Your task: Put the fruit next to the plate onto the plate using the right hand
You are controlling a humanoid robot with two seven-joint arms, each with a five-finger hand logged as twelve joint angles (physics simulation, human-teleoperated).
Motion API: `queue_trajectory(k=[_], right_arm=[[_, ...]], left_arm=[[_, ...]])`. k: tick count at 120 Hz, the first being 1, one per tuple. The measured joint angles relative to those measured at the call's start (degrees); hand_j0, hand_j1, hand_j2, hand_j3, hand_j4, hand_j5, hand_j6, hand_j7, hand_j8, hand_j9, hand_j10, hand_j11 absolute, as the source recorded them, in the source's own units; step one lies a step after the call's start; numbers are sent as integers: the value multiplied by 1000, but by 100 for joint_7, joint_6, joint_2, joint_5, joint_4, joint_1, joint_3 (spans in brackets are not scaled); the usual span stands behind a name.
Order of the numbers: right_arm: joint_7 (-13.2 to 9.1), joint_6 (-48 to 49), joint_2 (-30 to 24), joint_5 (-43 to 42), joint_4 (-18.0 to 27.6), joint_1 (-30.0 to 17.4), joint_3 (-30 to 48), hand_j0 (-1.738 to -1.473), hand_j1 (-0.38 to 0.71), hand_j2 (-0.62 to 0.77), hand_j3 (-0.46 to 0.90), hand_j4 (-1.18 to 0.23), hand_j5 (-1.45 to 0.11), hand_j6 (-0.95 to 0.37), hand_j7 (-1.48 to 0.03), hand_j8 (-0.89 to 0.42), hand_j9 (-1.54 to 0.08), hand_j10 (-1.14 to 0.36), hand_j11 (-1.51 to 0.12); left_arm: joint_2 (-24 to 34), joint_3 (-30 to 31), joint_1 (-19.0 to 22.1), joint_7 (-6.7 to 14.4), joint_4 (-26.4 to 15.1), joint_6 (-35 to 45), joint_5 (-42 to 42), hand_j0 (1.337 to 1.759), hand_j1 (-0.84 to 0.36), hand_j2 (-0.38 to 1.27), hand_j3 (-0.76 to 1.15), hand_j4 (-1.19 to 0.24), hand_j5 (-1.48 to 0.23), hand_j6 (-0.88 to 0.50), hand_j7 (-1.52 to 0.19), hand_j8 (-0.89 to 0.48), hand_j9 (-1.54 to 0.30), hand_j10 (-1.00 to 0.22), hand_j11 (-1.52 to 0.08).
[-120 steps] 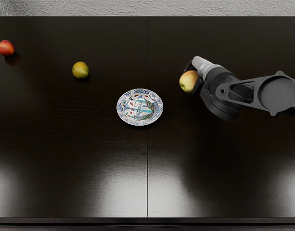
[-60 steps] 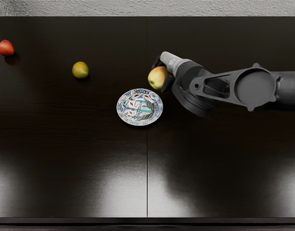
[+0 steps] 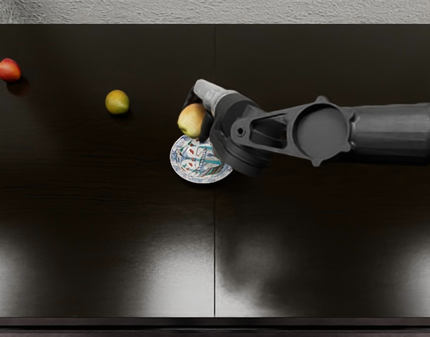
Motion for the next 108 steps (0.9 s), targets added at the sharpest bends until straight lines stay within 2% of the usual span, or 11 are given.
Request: queue_trajectory(k=[18,37,45,84,95,100,108], right_arm=[[2,85,118,-36,-400,-202,-22,-1650,98,5,0,-500,-863,-364,-831,-455,-877,-600,-883],[2,149,146,-88,-732,-388,-47,-1650,96,53,0,-517,-865,-382,-841,-470,-879,-612,-885],[3,163,149,-97,-783,-419,-51,-1650,103,85,1,-516,-890,-379,-860,-464,-902,-625,-909],[1,191,153,-97,-825,-425,-60,-1649,72,20,1,-482,-972,-363,-923,-431,-978,-667,-985],[1,221,152,-73,-832,-414,-58,-1651,105,67,3,-450,-999,-321,-931,-381,-999,-665,-1008],[0,332,152,-78,-843,-405,-48,-1653,105,70,0,-447,-932,-323,-873,-376,-934,-626,-942],[-3,483,153,-89,-880,-382,-28,-1654,-8,49,0,-334,-687,-244,-645,-283,-689,-463,-695]], left_arm=[[0,0,0,0,4,0,1,1658,71,47,-1,-232,-301,-232,-301,-232,-301,-232,-301],[0,0,0,0,5,0,-1,1658,71,47,-1,-232,-301,-232,-301,-232,-301,-232,-301],[0,0,0,0,5,0,-2,1658,71,47,-1,-232,-301,-232,-301,-232,-301,-232,-301],[0,0,0,0,4,0,-3,1658,71,47,-1,-232,-301,-232,-301,-232,-301,-232,-301],[0,0,0,0,6,0,-3,1658,71,47,0,-232,-301,-232,-301,-232,-301,-232,-301],[0,0,0,0,6,0,-3,1658,71,47,0,-232,-301,-232,-301,-232,-301,-232,-301],[0,1,0,0,7,0,-4,1658,71,47,0,-232,-301,-232,-301,-232,-301,-232,-301]])
